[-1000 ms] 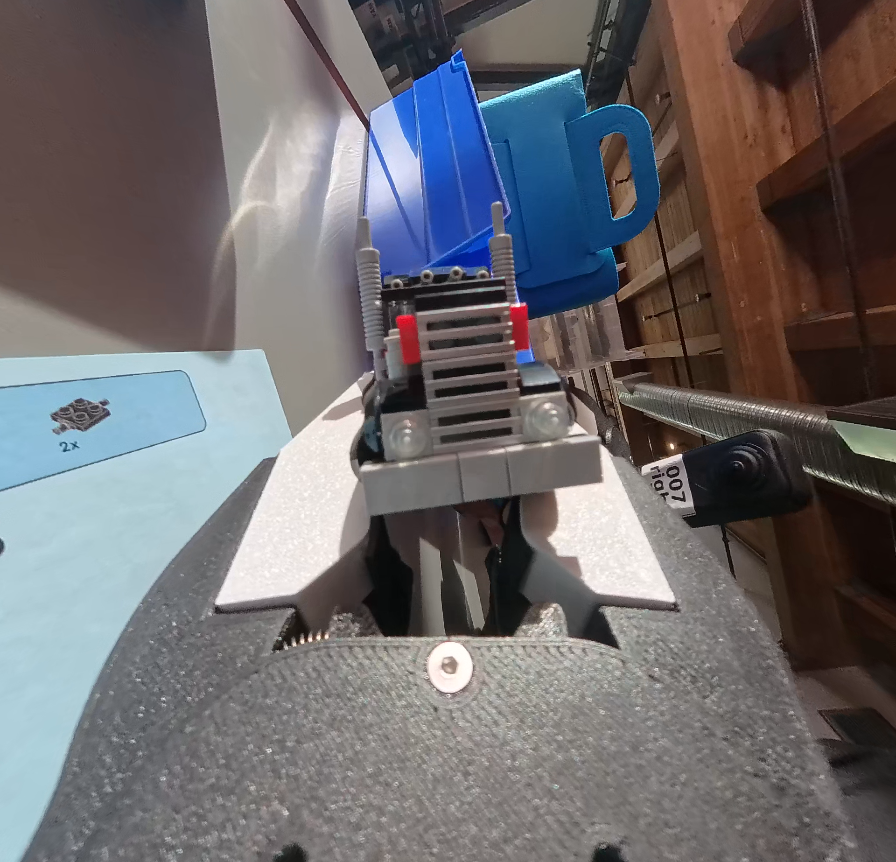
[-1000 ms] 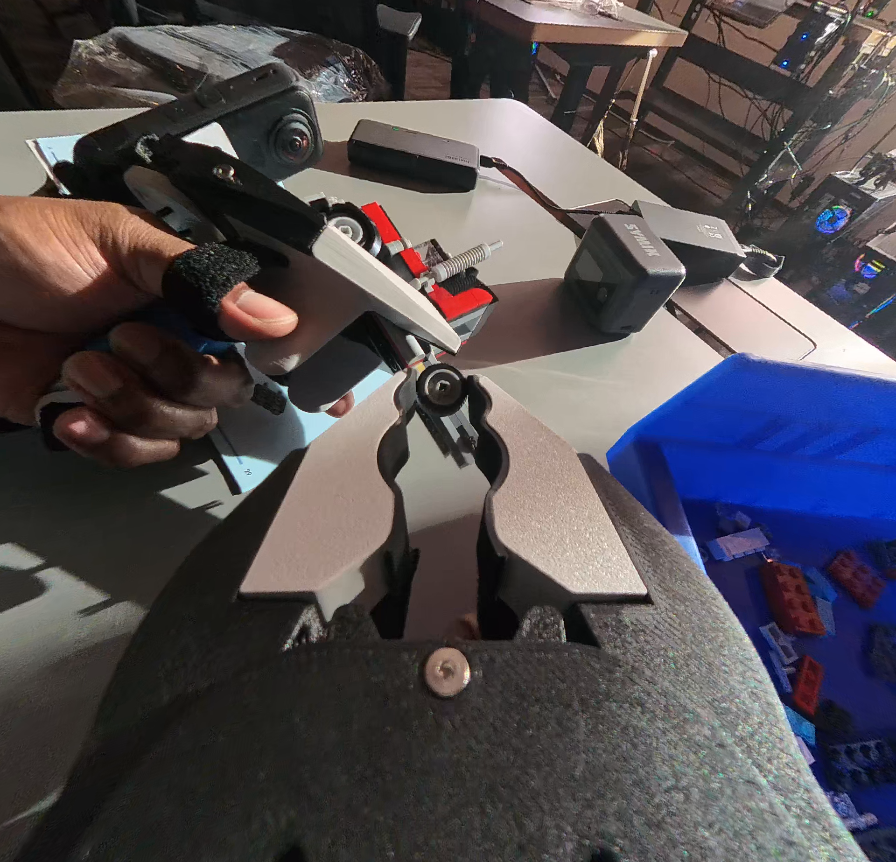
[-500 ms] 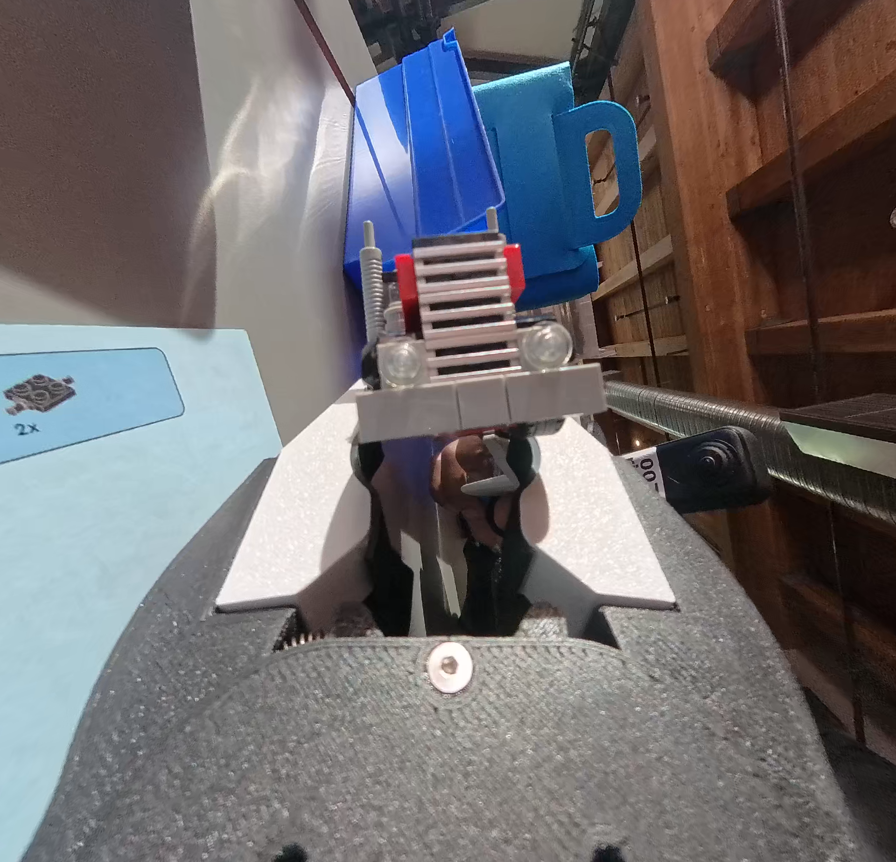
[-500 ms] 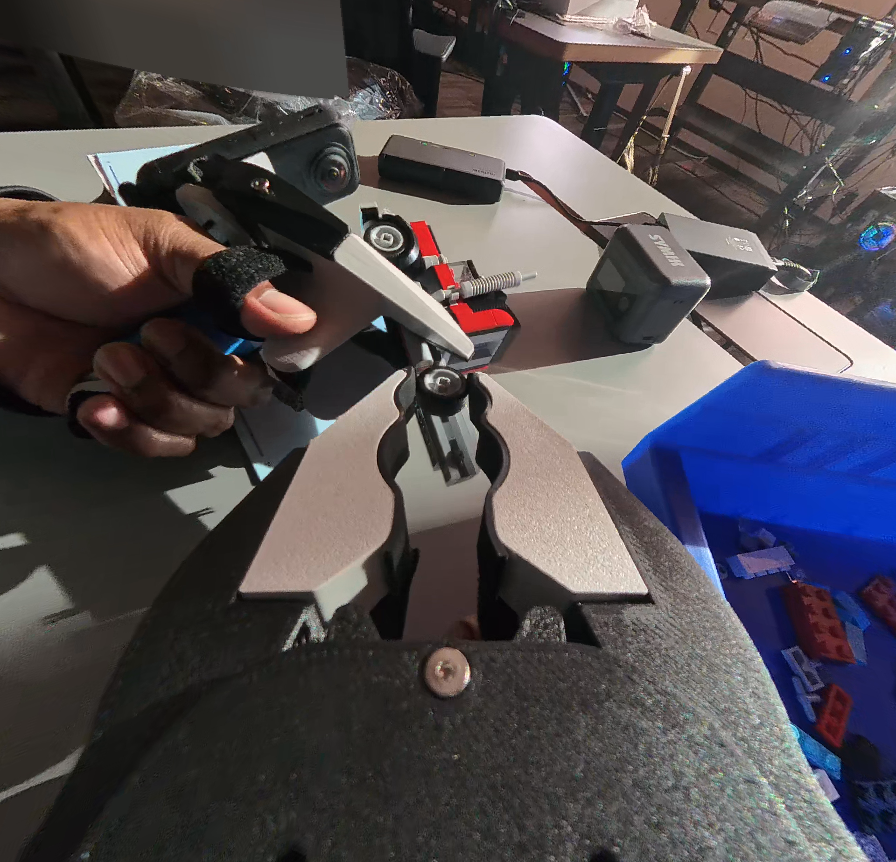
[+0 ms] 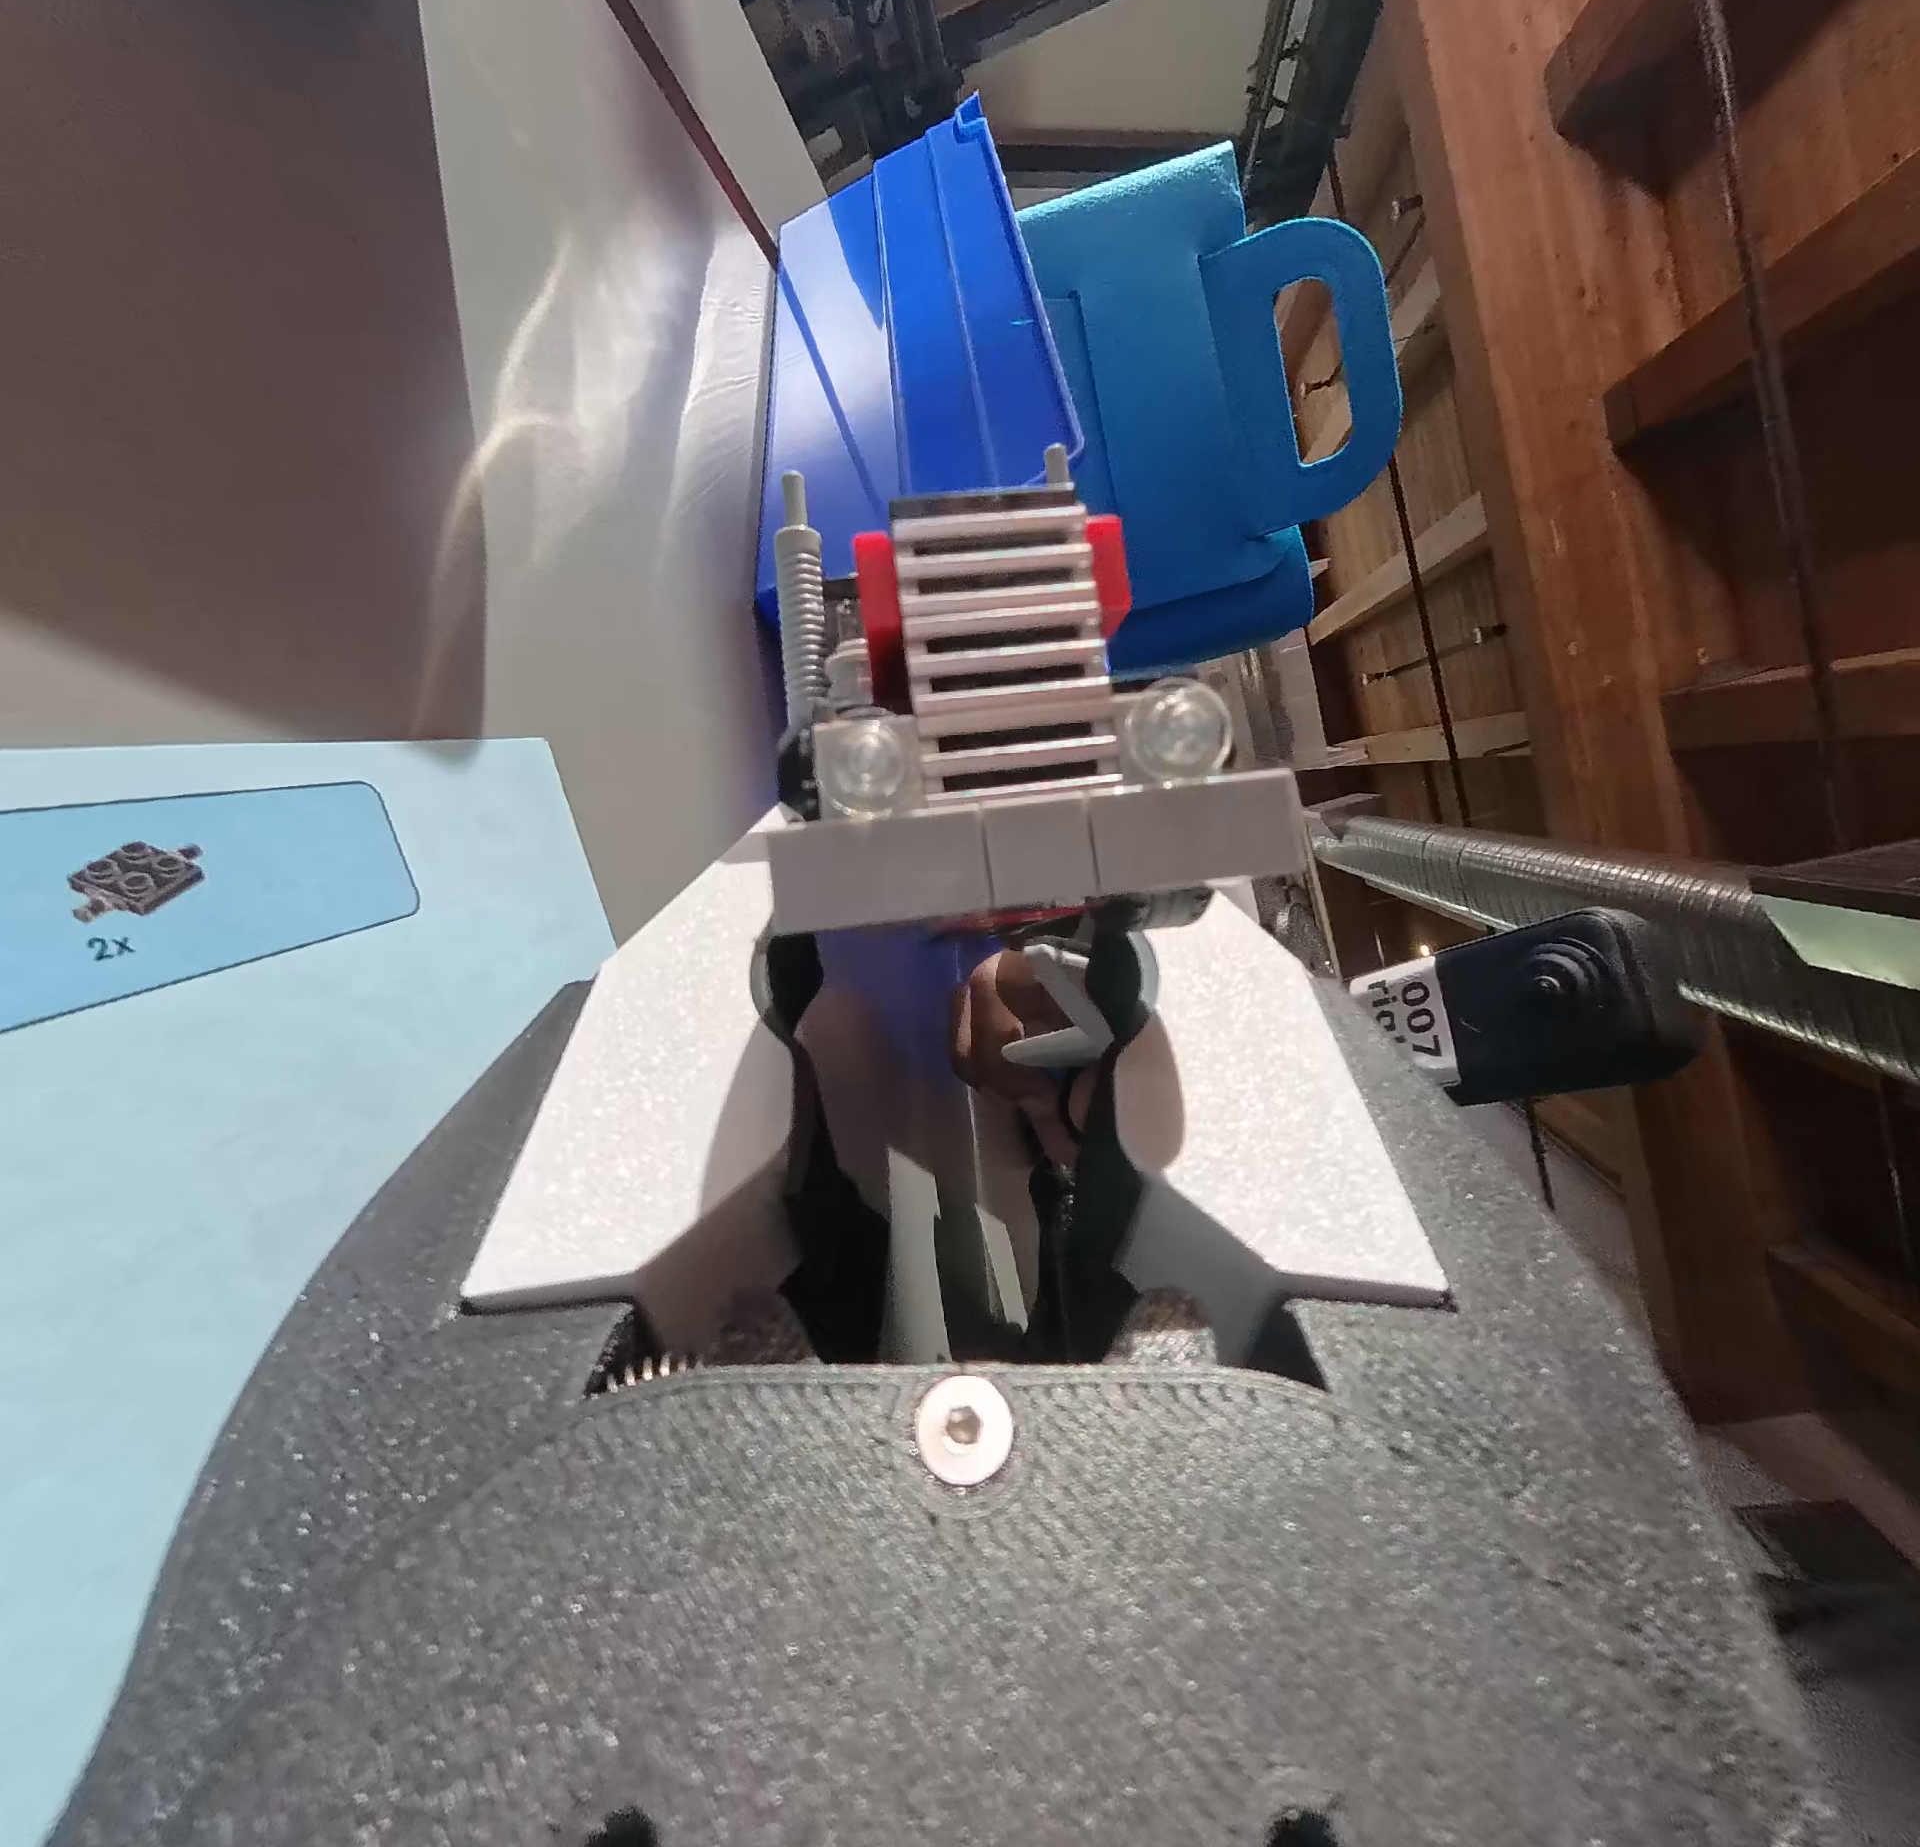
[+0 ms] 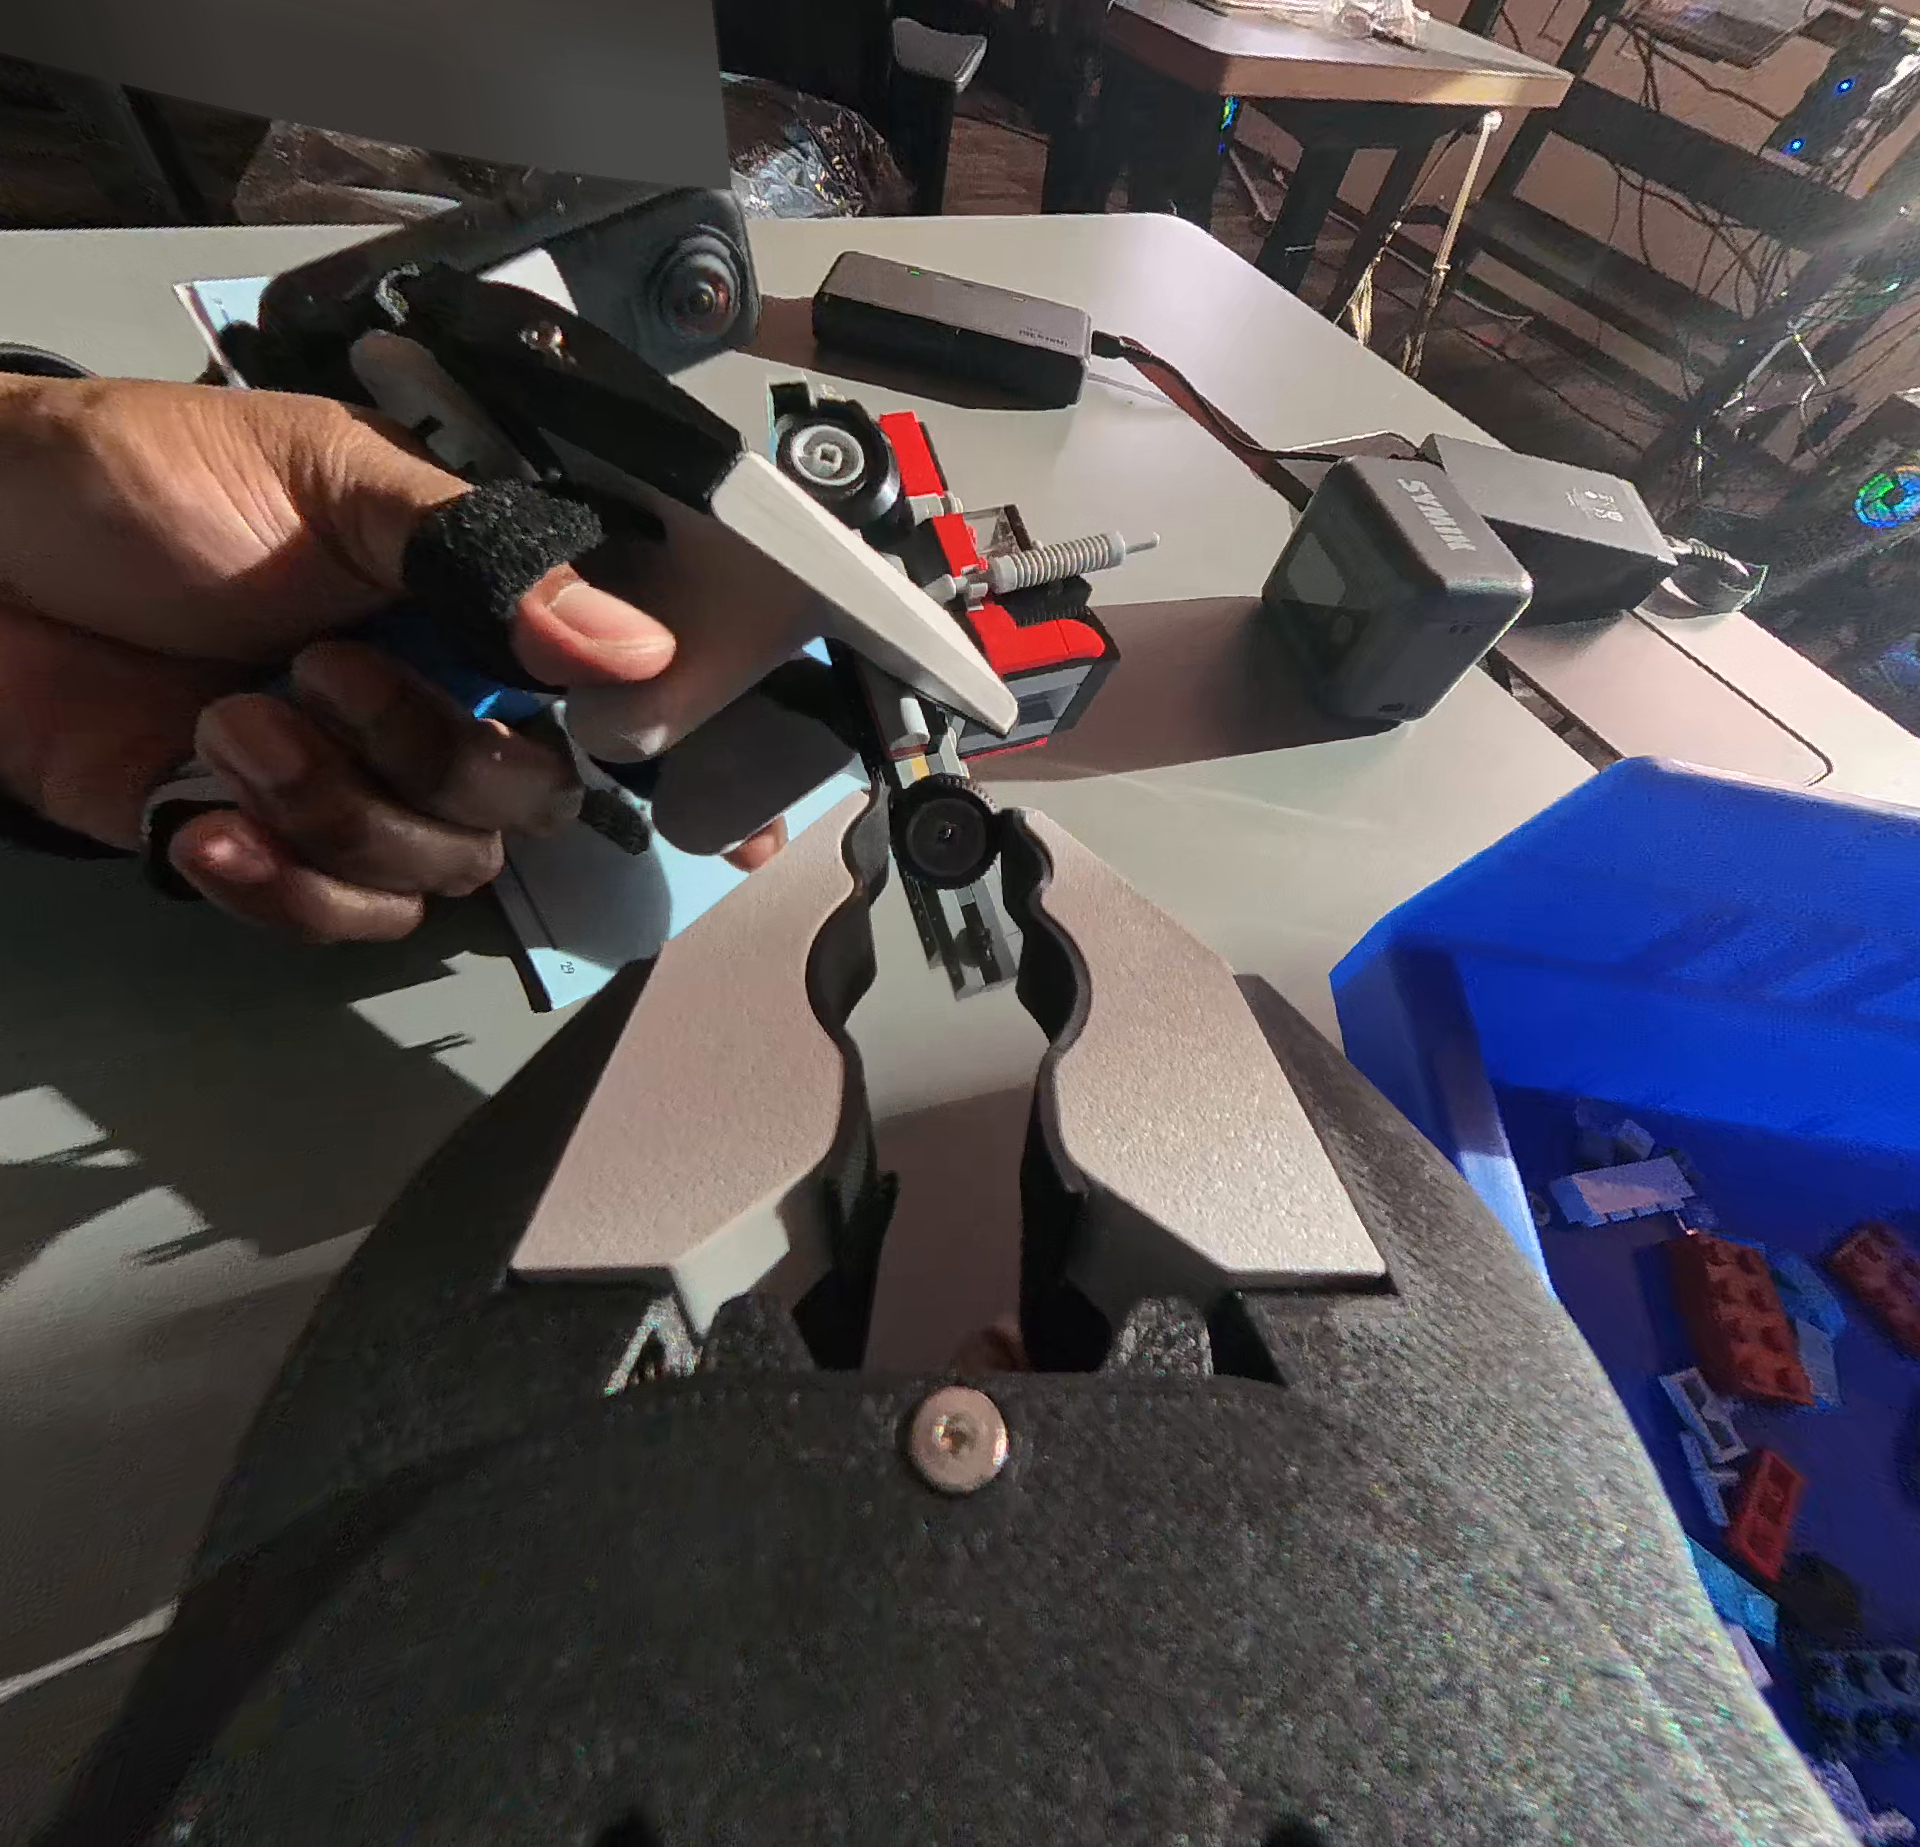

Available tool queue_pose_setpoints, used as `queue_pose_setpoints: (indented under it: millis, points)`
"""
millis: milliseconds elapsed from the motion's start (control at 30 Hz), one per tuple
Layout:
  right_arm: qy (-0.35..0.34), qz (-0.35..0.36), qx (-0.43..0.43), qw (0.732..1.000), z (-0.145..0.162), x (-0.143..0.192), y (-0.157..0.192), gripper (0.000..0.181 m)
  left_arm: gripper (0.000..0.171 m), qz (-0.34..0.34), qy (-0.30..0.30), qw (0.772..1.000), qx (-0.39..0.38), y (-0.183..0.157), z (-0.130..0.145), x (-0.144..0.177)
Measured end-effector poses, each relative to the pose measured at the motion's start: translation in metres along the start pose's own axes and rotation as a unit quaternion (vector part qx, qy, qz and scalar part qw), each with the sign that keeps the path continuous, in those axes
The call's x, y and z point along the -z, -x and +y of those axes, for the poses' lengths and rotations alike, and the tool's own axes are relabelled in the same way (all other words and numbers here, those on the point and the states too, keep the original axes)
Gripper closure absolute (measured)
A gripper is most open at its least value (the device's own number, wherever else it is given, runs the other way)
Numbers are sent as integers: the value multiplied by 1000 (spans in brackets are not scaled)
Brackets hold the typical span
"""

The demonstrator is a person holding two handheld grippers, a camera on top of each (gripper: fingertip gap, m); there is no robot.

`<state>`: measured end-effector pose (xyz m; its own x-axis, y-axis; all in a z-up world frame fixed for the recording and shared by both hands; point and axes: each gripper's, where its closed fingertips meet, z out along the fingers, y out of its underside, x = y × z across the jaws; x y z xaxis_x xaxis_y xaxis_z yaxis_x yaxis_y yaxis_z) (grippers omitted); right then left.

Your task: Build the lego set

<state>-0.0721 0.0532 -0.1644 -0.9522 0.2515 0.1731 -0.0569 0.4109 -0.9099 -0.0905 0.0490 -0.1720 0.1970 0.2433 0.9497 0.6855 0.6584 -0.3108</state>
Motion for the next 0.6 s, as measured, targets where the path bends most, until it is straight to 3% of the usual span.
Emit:
queue_pose_setpoints:
  millis: [467,600]
  points:
    - [80,6,73,994,13,2,8,159,122,-66,16,992,-108,4,8,-3]
    - [88,18,89,992,14,1,7,158,122,-70,24,991,-108,5,11,-4]
